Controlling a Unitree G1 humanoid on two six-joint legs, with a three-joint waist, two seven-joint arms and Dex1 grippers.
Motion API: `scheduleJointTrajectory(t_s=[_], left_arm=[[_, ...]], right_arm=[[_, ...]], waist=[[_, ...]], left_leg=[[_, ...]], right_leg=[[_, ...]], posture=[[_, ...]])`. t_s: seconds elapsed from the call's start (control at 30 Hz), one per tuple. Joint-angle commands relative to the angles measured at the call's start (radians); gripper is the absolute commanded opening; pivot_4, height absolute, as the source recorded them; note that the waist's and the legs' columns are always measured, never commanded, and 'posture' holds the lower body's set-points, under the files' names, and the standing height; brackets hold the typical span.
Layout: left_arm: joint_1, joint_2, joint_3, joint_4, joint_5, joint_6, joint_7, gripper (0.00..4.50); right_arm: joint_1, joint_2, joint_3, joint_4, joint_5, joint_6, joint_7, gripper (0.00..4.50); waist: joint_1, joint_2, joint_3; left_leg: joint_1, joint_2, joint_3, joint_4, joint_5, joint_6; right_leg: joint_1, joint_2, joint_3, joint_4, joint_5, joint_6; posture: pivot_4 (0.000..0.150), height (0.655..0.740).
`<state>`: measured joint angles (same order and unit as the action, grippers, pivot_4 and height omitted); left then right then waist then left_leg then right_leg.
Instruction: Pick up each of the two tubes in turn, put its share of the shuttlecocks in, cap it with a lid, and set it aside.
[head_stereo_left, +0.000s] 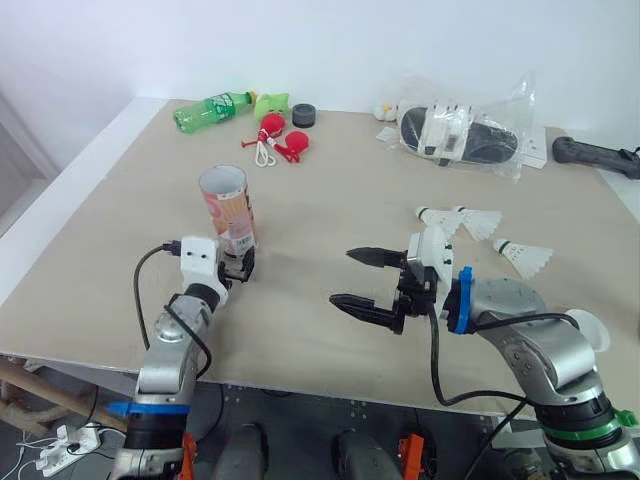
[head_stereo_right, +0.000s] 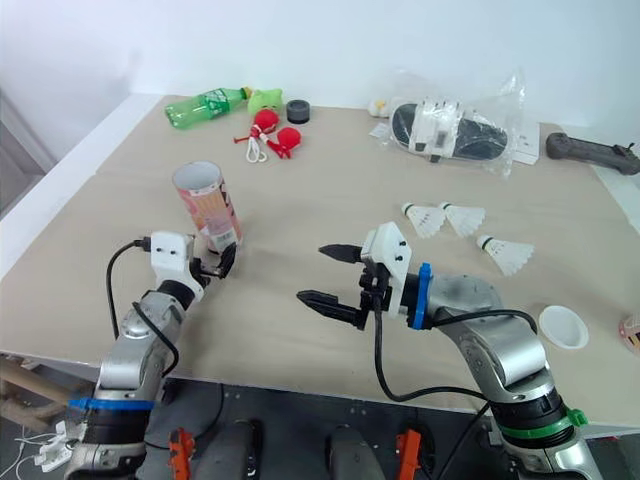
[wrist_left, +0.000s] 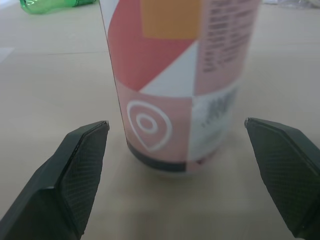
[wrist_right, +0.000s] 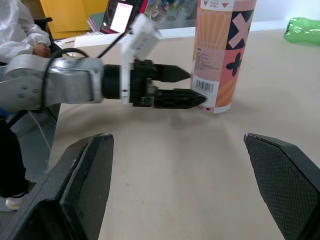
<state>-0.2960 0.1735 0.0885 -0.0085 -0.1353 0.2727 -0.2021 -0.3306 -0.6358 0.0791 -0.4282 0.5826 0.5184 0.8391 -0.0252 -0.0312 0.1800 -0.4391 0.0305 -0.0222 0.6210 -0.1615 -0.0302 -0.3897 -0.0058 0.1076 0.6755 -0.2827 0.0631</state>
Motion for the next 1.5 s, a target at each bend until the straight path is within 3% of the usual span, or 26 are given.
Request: scheduleJointTrajectory(t_s=[0.03, 0.33, 0.7, 0.83, 0.9, 1.13, 1.27, 1.5], left_arm=[[-0.043, 0.012, 0.019, 0.039, -0.004, -0.039, -0.004, 4.50], [-0.196, 0.029, 0.029, 0.282, -0.011, -0.149, -0.043, 4.50], [-0.257, 0.025, 0.033, 0.398, -0.013, -0.215, -0.064, 4.50], [-0.264, 0.025, 0.038, 0.413, -0.014, -0.228, -0.064, 3.34], [-0.267, 0.025, 0.040, 0.419, -0.012, -0.227, -0.061, 2.98], [-0.268, 0.033, 0.040, 0.417, -0.014, -0.236, -0.073, 2.98], [-0.248, 0.059, 0.025, 0.363, -0.043, -0.237, -0.173, 2.98], [-0.208, 0.223, -0.123, 0.166, -0.098, -0.155, -0.574, 2.98]], right_arm=[[-0.007, 0.005, -0.021, -0.041, -0.001, -0.006, -0.009, 4.46], [-0.015, 0.054, -0.042, -0.037, 0.024, 0.016, -0.070, 4.46], [-0.013, 0.091, -0.072, -0.046, 0.060, 0.062, -0.122, 4.46], [-0.010, 0.090, -0.071, -0.050, 0.060, 0.066, -0.125, 4.50], [-0.010, 0.089, -0.071, -0.049, 0.059, 0.066, -0.124, 4.50], [-0.009, 0.085, -0.079, -0.048, 0.059, 0.065, -0.123, 4.50], [-0.012, 0.073, -0.165, -0.035, 0.096, 0.090, -0.160, 4.50], [0.020, 0.040, -0.362, -0.023, 0.104, 0.125, -0.295, 4.50]], waist=[[0.000, 0.000, 0.000], [0.000, 0.000, 0.000], [0.000, 0.000, 0.000], [0.000, 0.000, 0.000], [0.000, 0.000, 0.000], [0.000, 0.000, 0.000], [0.000, 0.000, 0.000], [-0.001, 0.000, 0.000]], left_leg=[[0.000, 0.000, 0.000, 0.000, 0.000, 0.000], [0.000, 0.000, -0.001, 0.000, 0.000, 0.000], [-0.001, -0.001, -0.001, 0.000, 0.000, 0.000], [-0.001, -0.001, -0.001, 0.000, 0.000, 0.000], [-0.001, -0.001, -0.001, 0.000, 0.000, 0.000], [-0.001, -0.001, -0.001, 0.000, 0.000, 0.000], [-0.001, -0.001, -0.001, 0.000, 0.000, 0.000], [-0.001, -0.001, 0.000, -0.001, 0.000, 0.000]], right_leg=[[0.000, 0.000, 0.000, 0.000, 0.000, 0.000], [0.000, 0.000, 0.000, 0.000, 0.000, 0.000], [0.000, 0.000, 0.000, 0.000, 0.001, -0.001], [0.000, 0.000, 0.000, 0.000, 0.001, -0.001], [0.000, 0.000, 0.000, 0.000, 0.001, -0.001], [0.000, 0.000, 0.000, 0.000, 0.001, -0.001], [0.000, 0.000, 0.000, 0.000, 0.001, -0.001], [0.000, -0.001, -0.001, 0.000, 0.001, -0.003]], posture=[[0.150, 0.7400], [0.150, 0.7400], [0.150, 0.7400], [0.150, 0.7400], [0.150, 0.7400], [0.150, 0.7400], [0.150, 0.7400], [0.150, 0.7400]])
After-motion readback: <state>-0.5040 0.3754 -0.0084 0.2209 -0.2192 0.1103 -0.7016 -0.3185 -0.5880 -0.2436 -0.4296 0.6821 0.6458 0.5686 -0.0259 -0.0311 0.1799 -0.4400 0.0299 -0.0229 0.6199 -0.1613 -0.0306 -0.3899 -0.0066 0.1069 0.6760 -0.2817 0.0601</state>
